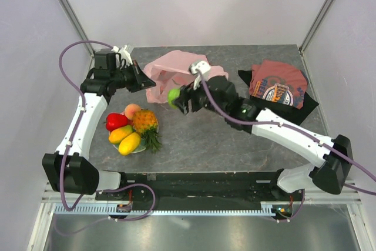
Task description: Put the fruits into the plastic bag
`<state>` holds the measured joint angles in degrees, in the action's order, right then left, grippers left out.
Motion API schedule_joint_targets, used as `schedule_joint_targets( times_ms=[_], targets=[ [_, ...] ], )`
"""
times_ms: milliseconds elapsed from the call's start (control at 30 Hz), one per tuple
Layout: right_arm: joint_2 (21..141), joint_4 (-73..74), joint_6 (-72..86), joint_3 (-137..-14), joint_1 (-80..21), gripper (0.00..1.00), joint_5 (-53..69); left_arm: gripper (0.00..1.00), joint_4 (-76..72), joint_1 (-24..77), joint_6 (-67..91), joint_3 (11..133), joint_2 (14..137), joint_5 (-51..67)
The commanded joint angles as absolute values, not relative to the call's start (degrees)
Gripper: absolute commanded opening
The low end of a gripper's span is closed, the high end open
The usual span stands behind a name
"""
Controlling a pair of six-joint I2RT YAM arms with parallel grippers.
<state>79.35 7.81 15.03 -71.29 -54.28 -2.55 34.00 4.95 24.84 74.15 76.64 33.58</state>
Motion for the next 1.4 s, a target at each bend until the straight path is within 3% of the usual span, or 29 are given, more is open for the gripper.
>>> schedule_joint_targets(
  times_ms=[0,433,800,1367],
  targets=[
    [79.0,9.4,19.6,-74.1,-48.1,0.38,-1.0,0.01,32.5,4.7,25.5,71.5,72.3,35.7],
    [94.5,13.9,25.1,-84.4,-42.7,0.36,-0.2,0.02,31.2,4.9,27.6,67.2,67.3,39.8],
    [105.4,7.5,29.0,-91.8,-42.7,0.36,-3.2,0.02,30.7,5.0,30.8,66.0,65.7,43.4],
    [110.6,-2.9,27.9,-86.5,-42.6,0.36,-19.3,0.02,24.2,5.1,45.4,67.6,63.5,56.5]
  ],
)
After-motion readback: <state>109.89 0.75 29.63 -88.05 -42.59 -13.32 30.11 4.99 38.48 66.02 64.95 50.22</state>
